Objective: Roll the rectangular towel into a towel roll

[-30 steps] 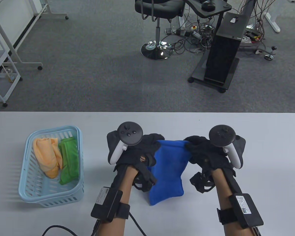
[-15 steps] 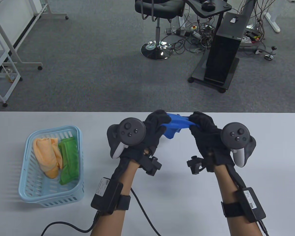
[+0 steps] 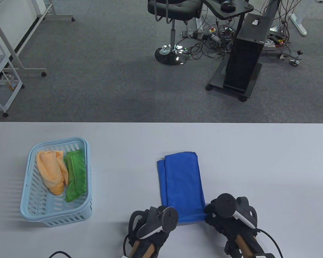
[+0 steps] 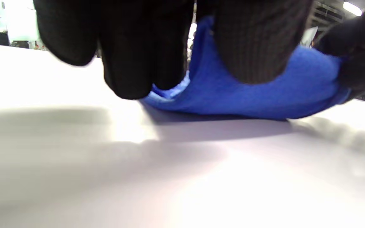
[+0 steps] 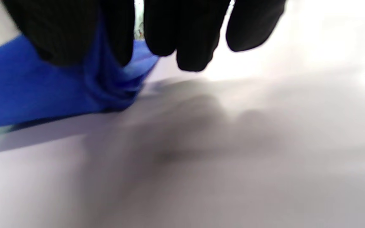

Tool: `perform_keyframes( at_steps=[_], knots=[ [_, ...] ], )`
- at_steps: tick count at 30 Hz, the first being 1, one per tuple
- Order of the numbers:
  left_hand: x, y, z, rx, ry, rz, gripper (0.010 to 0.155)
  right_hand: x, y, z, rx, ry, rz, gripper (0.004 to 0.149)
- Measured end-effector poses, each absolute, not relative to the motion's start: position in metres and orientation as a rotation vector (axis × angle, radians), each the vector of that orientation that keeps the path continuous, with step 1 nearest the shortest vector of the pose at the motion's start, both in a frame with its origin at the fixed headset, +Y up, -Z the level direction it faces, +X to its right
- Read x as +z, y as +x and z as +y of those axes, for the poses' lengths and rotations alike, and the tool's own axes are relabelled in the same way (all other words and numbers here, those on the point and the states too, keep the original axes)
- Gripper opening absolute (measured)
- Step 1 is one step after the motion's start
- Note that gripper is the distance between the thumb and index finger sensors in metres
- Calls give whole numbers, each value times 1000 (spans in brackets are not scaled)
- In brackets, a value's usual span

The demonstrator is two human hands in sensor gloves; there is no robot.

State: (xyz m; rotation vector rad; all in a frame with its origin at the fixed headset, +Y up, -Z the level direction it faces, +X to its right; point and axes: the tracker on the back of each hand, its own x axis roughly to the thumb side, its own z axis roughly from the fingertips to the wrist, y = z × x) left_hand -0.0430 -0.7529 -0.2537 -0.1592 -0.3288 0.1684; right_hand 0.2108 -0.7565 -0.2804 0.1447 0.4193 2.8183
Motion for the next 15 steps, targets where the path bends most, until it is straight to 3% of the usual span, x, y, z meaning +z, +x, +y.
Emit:
perform_keyframes(
  at_steps=[2,6,9,11,13,15],
  knots=[
    [-252,-43,-757,211,-178,-303,44,-277,221,-755,2829,75,369,51],
    [-248,-43,-758,198,-166,-306,44,-265,227,-756,2727,86,228,61],
    [-248,-43,-758,217,-170,-298,44,-261,220,-749,2659,154,334,67],
    [-248,-44,-758,229,-157,-290,44,-257,208,-746,2647,227,285,73],
    [-250,-45,-759,236,-162,-281,44,-254,192,-751,2692,339,401,81],
    [-251,-47,-760,248,-172,-269,44,-255,181,-759,2793,344,411,76]
  ],
)
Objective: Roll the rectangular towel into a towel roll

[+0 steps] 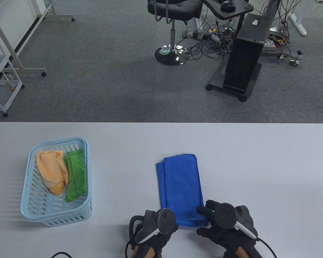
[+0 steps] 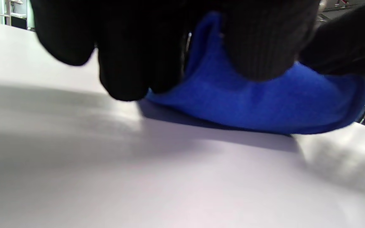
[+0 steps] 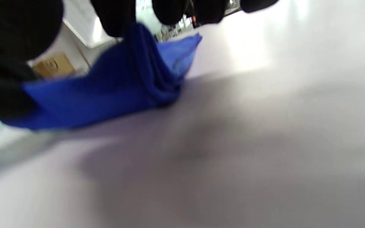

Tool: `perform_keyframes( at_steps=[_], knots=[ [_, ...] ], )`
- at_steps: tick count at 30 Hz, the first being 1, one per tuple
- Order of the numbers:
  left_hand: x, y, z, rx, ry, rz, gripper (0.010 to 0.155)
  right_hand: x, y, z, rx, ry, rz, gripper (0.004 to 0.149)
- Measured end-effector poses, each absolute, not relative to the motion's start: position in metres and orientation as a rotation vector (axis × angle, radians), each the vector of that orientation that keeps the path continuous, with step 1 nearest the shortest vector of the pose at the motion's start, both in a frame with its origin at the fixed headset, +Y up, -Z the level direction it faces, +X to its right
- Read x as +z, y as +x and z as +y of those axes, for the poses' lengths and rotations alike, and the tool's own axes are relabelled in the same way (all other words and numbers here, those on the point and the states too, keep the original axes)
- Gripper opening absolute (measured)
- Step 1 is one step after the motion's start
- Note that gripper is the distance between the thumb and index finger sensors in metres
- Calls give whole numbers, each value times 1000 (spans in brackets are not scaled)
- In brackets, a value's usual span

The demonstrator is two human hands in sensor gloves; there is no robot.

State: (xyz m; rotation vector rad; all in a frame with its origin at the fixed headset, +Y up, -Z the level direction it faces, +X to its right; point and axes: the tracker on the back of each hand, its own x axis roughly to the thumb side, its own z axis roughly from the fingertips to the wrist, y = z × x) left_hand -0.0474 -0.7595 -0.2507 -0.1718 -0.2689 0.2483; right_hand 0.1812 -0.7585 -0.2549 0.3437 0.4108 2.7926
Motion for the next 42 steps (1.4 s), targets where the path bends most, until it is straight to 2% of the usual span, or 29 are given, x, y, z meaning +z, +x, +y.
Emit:
perform_keyframes(
  at_steps=[2,3,6,15,19,21,23,27,29,33,35,37,42],
  knots=[
    [-251,-51,-759,264,-189,-257,46,-258,176,-762,2862,360,260,56],
    [-252,-54,-758,277,-192,-249,48,-260,175,-761,2866,380,214,52],
    [-251,-64,-756,320,-223,-217,50,-262,175,-763,2817,375,273,49],
    [-250,-63,-760,196,-276,-180,48,-263,176,-771,2853,365,350,49],
    [-252,-57,-765,100,-259,-183,48,-263,177,-770,2879,329,302,51],
    [-254,-54,-769,56,-258,-169,47,-262,178,-766,2907,265,230,63],
    [-255,-51,-770,43,-240,-159,46,-258,177,-755,2878,269,171,67],
    [-255,-47,-771,9,-227,-154,47,-249,164,-740,2770,399,75,60],
    [-256,-47,-772,14,-226,-150,47,-247,155,-742,2785,469,115,54],
    [-257,-51,-772,46,-230,-132,47,-253,150,-764,3001,411,293,52],
    [-257,-55,-768,68,-255,-114,48,-256,153,-771,3032,382,366,54],
    [-257,-63,-762,71,-221,-88,49,-256,154,-773,2981,335,343,56],
    [-258,-79,-756,76,-188,-20,45,-256,146,-779,3094,343,457,67]
  ],
)
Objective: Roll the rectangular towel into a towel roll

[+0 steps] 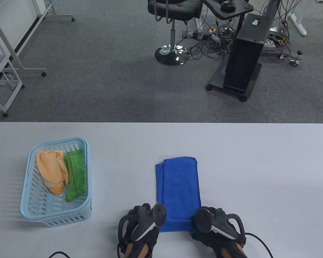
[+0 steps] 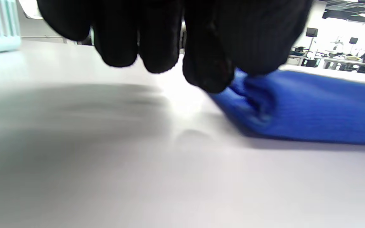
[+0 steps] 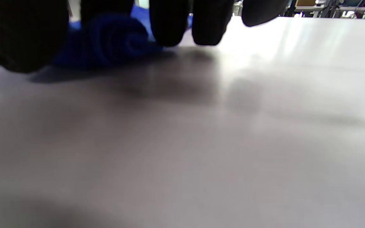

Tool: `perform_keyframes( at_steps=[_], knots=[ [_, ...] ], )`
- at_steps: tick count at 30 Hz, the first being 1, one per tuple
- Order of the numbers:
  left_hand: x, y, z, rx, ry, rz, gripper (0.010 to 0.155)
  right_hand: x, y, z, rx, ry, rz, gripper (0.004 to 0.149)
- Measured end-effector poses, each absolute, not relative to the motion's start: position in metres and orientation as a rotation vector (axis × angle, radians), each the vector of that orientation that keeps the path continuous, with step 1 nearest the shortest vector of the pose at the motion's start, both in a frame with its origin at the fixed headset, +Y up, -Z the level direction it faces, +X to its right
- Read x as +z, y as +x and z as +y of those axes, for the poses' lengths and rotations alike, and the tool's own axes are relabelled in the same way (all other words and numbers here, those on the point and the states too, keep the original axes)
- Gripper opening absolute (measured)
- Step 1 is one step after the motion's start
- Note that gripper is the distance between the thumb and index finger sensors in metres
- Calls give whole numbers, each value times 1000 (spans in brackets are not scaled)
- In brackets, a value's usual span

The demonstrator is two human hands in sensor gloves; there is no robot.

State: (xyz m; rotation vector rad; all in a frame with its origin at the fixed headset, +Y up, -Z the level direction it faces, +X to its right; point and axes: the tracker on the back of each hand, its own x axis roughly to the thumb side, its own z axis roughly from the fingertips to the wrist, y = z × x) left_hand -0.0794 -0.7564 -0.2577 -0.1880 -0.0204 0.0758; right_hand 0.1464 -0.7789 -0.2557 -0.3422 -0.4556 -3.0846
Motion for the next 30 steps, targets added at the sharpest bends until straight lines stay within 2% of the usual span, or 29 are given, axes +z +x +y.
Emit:
perform_keyframes(
  at_steps=[3,8,9,12,14,17,21,24,26,30],
  knots=[
    [-253,-80,-744,97,-89,-26,46,-257,145,-779,-3104,-312,-436,59],
    [-242,-63,-730,91,52,-151,43,-261,149,-779,-3175,-271,-357,49],
    [-240,-57,-731,108,45,-231,43,-261,149,-779,-3190,-263,-366,49],
    [-238,-43,-737,66,5,-335,43,-261,150,-779,-3193,-267,-360,48],
    [-239,-36,-745,-10,-56,-344,43,-261,151,-779,-3205,-264,-368,48],
    [-243,-33,-761,-97,-218,-321,55,-261,152,-779,-3215,-267,-368,48],
    [-246,-37,-770,-89,-256,-313,70,-261,152,-779,-3213,-268,-377,48],
    [-249,-37,-772,-110,-279,-310,74,-261,153,-779,-3217,-270,-392,48],
    [-250,-36,-774,-136,-279,-300,72,-261,153,-779,-3218,-273,-397,48],
    [-253,-36,-774,-99,-221,-289,54,-263,156,-778,-3223,-276,-413,47]
  ],
)
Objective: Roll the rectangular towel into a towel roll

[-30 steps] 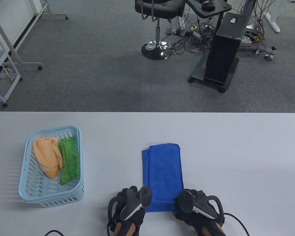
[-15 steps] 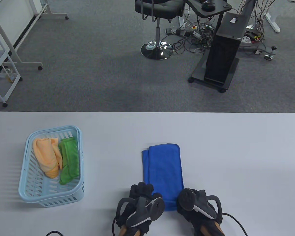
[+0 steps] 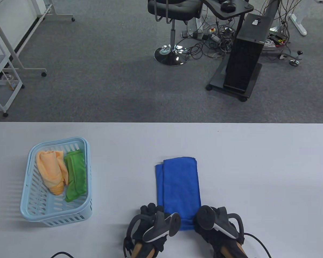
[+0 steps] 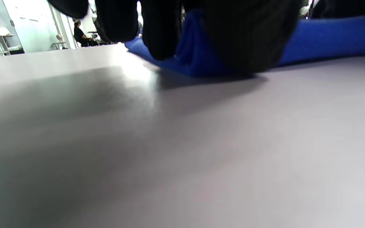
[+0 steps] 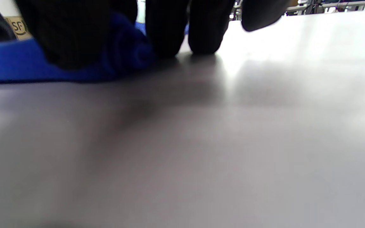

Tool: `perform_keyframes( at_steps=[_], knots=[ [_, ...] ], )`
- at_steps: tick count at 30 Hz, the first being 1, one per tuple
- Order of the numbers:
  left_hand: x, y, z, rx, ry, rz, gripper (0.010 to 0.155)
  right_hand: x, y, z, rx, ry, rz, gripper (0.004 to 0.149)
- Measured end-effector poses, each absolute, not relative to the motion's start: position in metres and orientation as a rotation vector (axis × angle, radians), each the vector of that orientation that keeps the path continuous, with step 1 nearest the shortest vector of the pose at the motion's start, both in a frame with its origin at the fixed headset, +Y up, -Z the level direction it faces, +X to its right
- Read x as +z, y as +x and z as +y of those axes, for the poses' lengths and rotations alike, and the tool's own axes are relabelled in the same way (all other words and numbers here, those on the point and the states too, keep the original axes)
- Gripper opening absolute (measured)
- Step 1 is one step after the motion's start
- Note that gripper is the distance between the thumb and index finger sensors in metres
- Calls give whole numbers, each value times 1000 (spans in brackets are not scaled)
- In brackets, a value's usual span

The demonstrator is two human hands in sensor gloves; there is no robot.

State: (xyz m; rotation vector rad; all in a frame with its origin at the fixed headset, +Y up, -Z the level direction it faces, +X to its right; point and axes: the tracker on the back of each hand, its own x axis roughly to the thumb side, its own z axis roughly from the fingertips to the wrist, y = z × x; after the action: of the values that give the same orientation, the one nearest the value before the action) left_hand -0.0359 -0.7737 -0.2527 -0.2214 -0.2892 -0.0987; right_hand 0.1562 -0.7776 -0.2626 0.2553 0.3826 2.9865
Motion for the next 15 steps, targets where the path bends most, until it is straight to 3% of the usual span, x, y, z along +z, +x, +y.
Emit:
perform_keyframes(
  at_steps=[5,9,15],
  knots=[
    [-253,-43,-768,4,-205,-285,50,-263,163,-772,2937,255,451,46],
    [-253,-47,-766,32,-271,-282,50,-263,166,-765,2875,289,643,47],
    [-253,-41,-769,-2,-265,-274,48,-262,166,-764,2959,270,435,48]
  ],
)
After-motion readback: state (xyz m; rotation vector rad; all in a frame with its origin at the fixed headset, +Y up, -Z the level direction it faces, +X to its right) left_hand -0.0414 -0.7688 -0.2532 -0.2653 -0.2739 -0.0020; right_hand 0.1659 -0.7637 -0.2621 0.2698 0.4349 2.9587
